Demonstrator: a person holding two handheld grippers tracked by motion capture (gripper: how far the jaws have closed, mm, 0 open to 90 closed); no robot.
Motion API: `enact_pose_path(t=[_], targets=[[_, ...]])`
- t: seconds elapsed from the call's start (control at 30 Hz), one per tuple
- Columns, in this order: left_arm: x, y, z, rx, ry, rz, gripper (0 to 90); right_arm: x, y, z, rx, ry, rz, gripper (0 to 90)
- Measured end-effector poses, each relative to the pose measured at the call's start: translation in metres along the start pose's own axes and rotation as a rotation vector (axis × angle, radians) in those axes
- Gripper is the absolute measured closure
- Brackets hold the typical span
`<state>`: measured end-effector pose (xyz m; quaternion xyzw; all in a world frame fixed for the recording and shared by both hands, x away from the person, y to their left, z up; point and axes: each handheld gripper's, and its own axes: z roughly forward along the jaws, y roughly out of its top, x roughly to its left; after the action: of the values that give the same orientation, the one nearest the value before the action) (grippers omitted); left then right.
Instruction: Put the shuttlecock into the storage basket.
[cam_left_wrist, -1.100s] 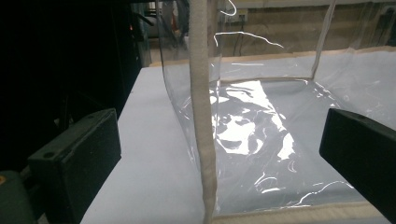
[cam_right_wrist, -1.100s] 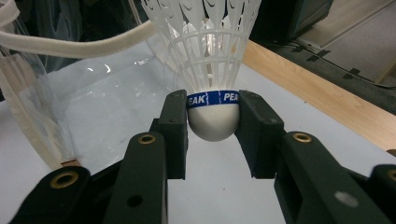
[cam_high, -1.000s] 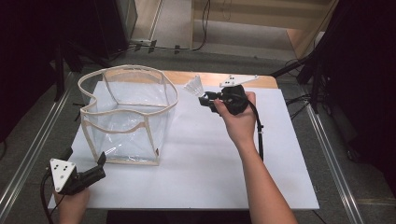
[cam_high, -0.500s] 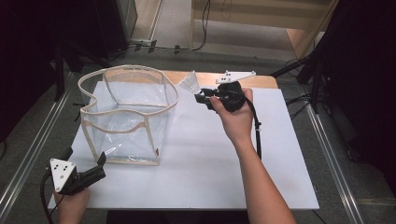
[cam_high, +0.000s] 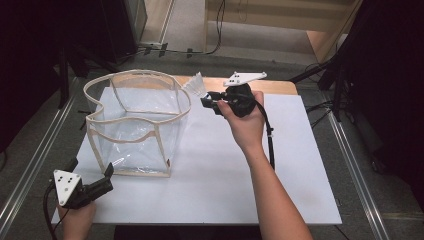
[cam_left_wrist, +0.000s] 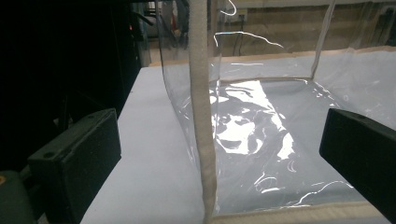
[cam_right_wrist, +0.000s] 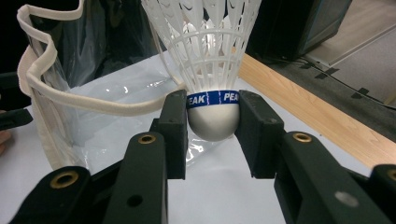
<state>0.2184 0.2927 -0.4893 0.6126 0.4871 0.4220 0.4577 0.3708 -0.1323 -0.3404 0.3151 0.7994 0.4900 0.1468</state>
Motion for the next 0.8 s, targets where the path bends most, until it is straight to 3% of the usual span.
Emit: enact_pose_path(t=[0.8], targets=[[0.0, 0.0, 0.0, -0.001, -0.001, 0.004, 0.0, 0.017, 0.013, 0.017, 0.005, 0.042, -0.03, 63.1]])
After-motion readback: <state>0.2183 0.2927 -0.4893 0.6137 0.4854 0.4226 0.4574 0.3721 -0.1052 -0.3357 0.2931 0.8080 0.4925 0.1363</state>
